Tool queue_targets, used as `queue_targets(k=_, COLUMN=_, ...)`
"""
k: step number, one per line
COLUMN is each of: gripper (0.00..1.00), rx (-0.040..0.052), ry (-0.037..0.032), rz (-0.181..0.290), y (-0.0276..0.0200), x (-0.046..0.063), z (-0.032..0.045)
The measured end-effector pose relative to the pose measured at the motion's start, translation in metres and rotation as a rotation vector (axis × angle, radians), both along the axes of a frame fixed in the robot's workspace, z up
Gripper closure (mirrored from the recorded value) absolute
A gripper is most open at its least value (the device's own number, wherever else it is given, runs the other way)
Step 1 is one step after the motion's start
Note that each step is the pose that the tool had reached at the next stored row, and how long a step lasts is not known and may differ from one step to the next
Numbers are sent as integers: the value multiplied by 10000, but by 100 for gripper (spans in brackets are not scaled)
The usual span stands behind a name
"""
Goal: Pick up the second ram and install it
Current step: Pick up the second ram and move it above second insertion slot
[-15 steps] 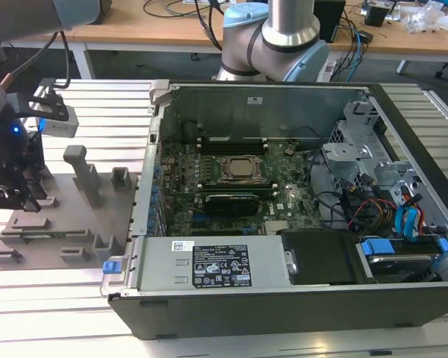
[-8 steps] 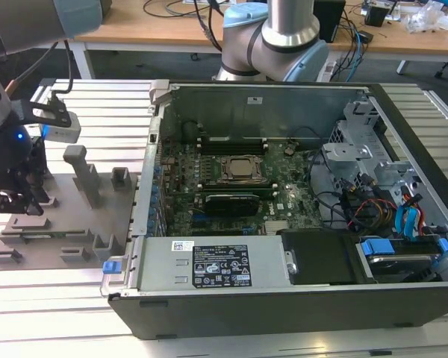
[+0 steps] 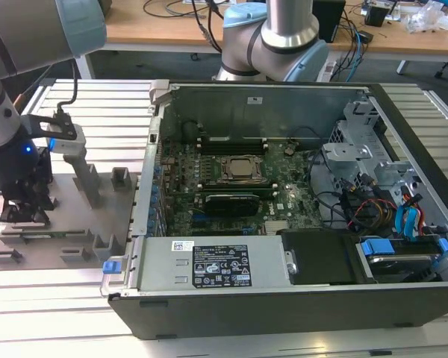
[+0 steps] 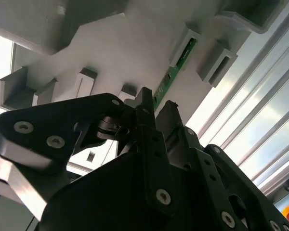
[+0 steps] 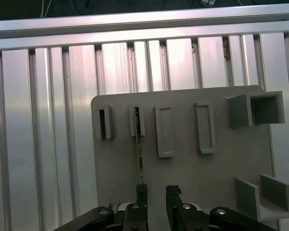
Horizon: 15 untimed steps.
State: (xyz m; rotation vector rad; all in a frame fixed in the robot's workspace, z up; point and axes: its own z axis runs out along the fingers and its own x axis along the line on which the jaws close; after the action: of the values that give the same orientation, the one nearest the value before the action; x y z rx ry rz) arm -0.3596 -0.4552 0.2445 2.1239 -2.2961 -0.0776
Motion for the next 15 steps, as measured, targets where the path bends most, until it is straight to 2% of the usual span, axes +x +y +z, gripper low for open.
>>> queue_targets(k=3, gripper=70, rx=-1, ry=2, rz=1, y=-14, x=-13, z=-113)
queue_targets(k=4, gripper=70, rx=1, ry=-1, rz=2, y=-38, x=-24, z=-140)
queue_targets(k=5, gripper=70, rx=-1, ry=1, rz=0, y=-87, x=-46, z=-163)
queue_targets(k=7, gripper=70, rx=1, ry=-1, rz=0, y=-134, x=-66, z=-219)
queue_targets(k=12, gripper=70, rx=0, ry=0, rz=8, y=-137, x=-67, z=-406)
queue_targets(k=15, gripper=70, rx=1, ry=0, rz=8, y=-137, x=-67, z=-407)
